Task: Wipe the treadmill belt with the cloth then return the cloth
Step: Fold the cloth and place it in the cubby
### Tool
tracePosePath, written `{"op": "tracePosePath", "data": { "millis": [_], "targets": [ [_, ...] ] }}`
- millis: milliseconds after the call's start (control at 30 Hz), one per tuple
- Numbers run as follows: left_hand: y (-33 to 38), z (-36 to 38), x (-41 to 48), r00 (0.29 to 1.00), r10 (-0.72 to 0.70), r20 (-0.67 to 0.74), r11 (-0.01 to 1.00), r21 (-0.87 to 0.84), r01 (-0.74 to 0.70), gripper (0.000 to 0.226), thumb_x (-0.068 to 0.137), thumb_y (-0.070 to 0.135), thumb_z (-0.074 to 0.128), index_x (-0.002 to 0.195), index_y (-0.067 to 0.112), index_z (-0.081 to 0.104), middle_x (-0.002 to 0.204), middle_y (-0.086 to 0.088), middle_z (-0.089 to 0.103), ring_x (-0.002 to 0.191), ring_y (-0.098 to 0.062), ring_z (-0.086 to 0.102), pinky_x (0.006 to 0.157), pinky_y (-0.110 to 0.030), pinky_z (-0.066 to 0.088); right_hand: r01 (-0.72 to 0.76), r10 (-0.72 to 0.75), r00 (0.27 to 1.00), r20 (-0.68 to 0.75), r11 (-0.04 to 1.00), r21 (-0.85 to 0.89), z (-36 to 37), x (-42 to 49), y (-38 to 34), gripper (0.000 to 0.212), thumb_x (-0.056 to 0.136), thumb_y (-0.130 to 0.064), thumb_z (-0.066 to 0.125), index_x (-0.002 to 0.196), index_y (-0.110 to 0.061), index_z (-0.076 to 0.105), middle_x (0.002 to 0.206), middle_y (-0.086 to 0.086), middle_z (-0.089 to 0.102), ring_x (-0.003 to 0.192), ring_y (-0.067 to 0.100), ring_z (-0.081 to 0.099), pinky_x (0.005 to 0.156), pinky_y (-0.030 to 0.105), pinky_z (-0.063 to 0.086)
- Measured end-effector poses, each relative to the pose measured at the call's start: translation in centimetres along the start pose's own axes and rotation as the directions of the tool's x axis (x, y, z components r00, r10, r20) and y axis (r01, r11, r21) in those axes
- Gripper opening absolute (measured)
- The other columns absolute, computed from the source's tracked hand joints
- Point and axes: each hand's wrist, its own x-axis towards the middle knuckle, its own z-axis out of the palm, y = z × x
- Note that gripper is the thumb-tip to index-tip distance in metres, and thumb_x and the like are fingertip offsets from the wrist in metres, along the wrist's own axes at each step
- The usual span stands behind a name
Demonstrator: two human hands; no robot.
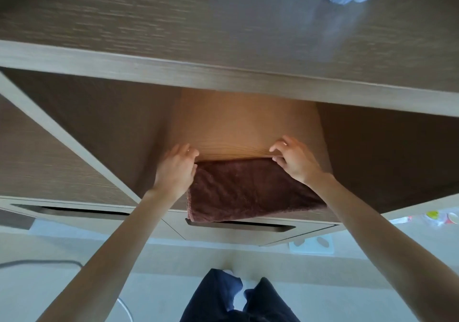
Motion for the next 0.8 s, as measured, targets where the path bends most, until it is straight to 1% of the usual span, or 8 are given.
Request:
{"op": "tracePosePath", "data": {
  "millis": [67,167,233,333,400,467,633,800],
  "targets": [
    [1.4,0.3,-2.2,0.991,0.122,0.062,0.985,-0.13,-0.114,0.046,0.088,0.036,0.058,0.128,0.015,0.051,0.134,-0.006,0.051,0.125,-0.027,0.044,0.102,-0.04,0.037,0.096,-0.092,0.992,-0.09,0.995,0.034,0.0,-2.7,0.4,0.027,0.089,-0.022,0.062,0.116,-0.014,0.063,0.12,0.008,0.056,0.115,0.028,0.053,0.096,0.04,0.043],
    [1.5,1.8,-5.0,0.889,0.179,0.422,0.979,0.011,-0.203,0.077,0.088,0.058,0.045,0.148,0.03,0.006,0.157,0.007,-0.005,0.144,-0.015,-0.001,0.116,-0.043,0.01,0.116,-0.102,0.98,0.173,0.99,-0.076,0.9,-7.4,2.7,0.053,0.092,-0.037,0.056,0.141,-0.019,0.043,0.149,0.004,0.035,0.137,0.024,0.033,0.11,0.039,0.027],
    [0.1,2.1,-6.0,0.874,0.175,0.454,0.972,0.059,-0.225,0.085,0.085,0.057,0.049,0.146,0.035,-0.006,0.152,0.011,-0.02,0.142,-0.013,-0.014,0.117,-0.044,0.005,0.007,0.013,0.964,0.267,0.997,-0.073,1.0,-9.7,4.3,0.058,0.094,-0.041,0.05,0.146,-0.022,0.032,0.155,0.0,0.02,0.143,0.02,0.019,0.115,0.036,0.021],
    [-0.4,1.6,-6.8,0.921,0.291,0.258,0.953,0.0,-0.301,0.09,0.069,0.046,0.074,0.145,0.028,0.028,0.155,-0.001,0.017,0.143,-0.023,0.012,0.113,-0.047,0.016,0.011,-0.013,0.995,0.096,1.0,0.014,0.6,-11.5,5.0,0.05,0.082,-0.029,0.071,0.126,-0.011,0.058,0.142,0.01,0.045,0.13,0.029,0.045,0.101,0.038,0.043],
    [0.3,1.9,-7.3,0.91,0.366,0.193,0.927,0.006,-0.374,0.084,0.056,0.041,0.083,0.131,0.019,0.052,0.146,-0.006,0.04,0.135,-0.029,0.035,0.109,-0.049,0.027,0.068,-0.074,0.994,0.084,0.996,0.065,0.8,-12.4,4.8,0.047,0.068,-0.027,0.083,0.109,-0.011,0.067,0.131,0.009,0.056,0.118,0.029,0.056,0.088,0.036,0.05],
    [1.4,2.6,-7.8,0.899,0.397,0.184,0.915,0.001,-0.404,0.075,0.049,0.033,0.086,0.117,0.015,0.058,0.138,-0.007,0.049,0.129,-0.031,0.043,0.107,-0.049,0.034,0.058,-0.069,0.989,0.127,0.994,0.093,1.0,-13.1,4.4,0.05,0.063,-0.029,0.086,0.106,-0.012,0.067,0.13,0.006,0.056,0.116,0.026,0.056,0.083,0.035,0.052],
    [2.1,2.7,-7.4,0.934,0.349,0.071,0.934,-0.105,-0.341,0.057,0.039,0.009,0.09,0.088,0.012,0.061,0.118,-0.003,0.063,0.113,-0.027,0.058,0.088,-0.038,0.053,0.09,-0.091,0.995,0.029,0.995,0.039,1.1,-13.3,4.0,0.052,0.054,-0.025,0.09,0.099,-0.01,0.07,0.12,0.008,0.063,0.109,0.033,0.061,0.081,0.043,0.056],
    [0.4,1.0,-7.1,0.942,0.334,-0.039,0.902,-0.276,-0.331,0.027,0.058,0.004,0.083,0.08,0.013,0.069,0.097,0.0,0.065,0.097,-0.015,0.059,0.058,-0.025,0.054,0.073,-0.068,0.997,-0.043,0.987,0.14,1.4,-13.8,3.8,0.036,0.057,-0.017,0.089,0.089,-0.011,0.073,0.109,0.006,0.065,0.1,0.026,0.062,0.068,0.033,0.054]
  ]
}}
